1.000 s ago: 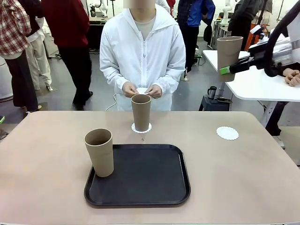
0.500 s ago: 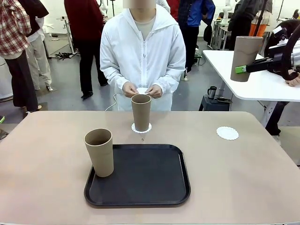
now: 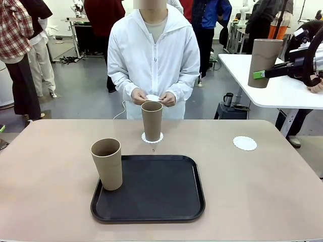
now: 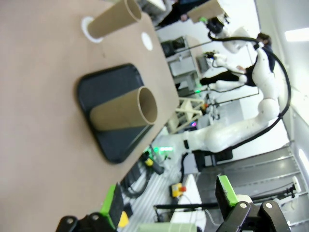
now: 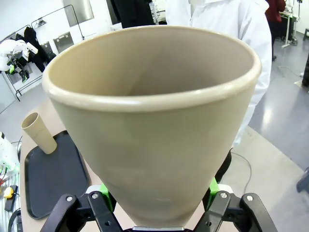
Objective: Place coasters on the table and set cups on them.
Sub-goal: Take one Reusable plastic cup from the Flat Tray and place it on a coaster set by the human.
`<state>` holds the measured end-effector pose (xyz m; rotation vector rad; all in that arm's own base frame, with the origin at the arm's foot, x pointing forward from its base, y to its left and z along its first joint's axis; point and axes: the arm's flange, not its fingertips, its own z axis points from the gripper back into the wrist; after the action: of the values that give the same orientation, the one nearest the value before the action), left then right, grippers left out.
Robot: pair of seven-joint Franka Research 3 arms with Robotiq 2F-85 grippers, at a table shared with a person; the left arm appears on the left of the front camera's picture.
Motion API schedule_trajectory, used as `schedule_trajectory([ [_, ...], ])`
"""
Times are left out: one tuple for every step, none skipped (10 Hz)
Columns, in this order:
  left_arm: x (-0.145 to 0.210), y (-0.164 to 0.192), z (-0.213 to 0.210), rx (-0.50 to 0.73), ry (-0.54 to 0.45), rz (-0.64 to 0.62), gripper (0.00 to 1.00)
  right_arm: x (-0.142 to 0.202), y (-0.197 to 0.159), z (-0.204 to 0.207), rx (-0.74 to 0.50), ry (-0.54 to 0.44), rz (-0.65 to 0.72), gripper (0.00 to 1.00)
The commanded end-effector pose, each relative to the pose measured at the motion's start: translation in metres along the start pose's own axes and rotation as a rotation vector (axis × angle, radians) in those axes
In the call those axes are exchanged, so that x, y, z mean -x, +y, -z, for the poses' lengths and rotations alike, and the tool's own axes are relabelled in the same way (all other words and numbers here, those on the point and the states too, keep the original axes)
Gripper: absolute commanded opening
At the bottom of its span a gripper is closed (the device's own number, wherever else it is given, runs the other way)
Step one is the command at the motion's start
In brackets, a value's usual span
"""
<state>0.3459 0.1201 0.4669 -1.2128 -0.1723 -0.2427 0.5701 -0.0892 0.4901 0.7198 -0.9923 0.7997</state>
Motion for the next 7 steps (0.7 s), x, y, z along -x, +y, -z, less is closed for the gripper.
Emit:
schedule_trajectory([
  [0.000, -0.002, -0.001, 0.006, -0.006, 0.006, 1.00, -0.001, 0.000, 0.002, 0.008, 0.006, -0.005, 0.80],
  [0.000, -0.002, -0.001, 0.006, -0.006, 0.006, 1.00, -0.001, 0.000, 0.002, 0.008, 0.006, -0.005, 0.80],
  [0.000, -0.002, -0.001, 0.006, -0.006, 0.006, 1.00, 0.000, 0.000, 0.000, 0.000, 0.000, 0.000, 0.81],
  [0.000, -0.002, -0.001, 0.006, -0.006, 0.006, 1.00, 0.018, -0.004, -0.009, -0.060, -0.018, -0.008, 0.81],
  [0.000, -0.002, -0.001, 0.006, -0.006, 0.006, 1.00, 0.037, -0.007, -0.019, -0.094, -0.031, -0.005, 0.81],
  [0.000, -0.002, -0.001, 0.006, -0.006, 0.006, 1.00, 0.053, -0.007, -0.026, -0.117, -0.036, -0.010, 0.81],
  [0.000, -0.002, -0.001, 0.006, -0.006, 0.006, 1.00, 0.067, -0.006, -0.031, -0.141, -0.037, -0.010, 0.81],
])
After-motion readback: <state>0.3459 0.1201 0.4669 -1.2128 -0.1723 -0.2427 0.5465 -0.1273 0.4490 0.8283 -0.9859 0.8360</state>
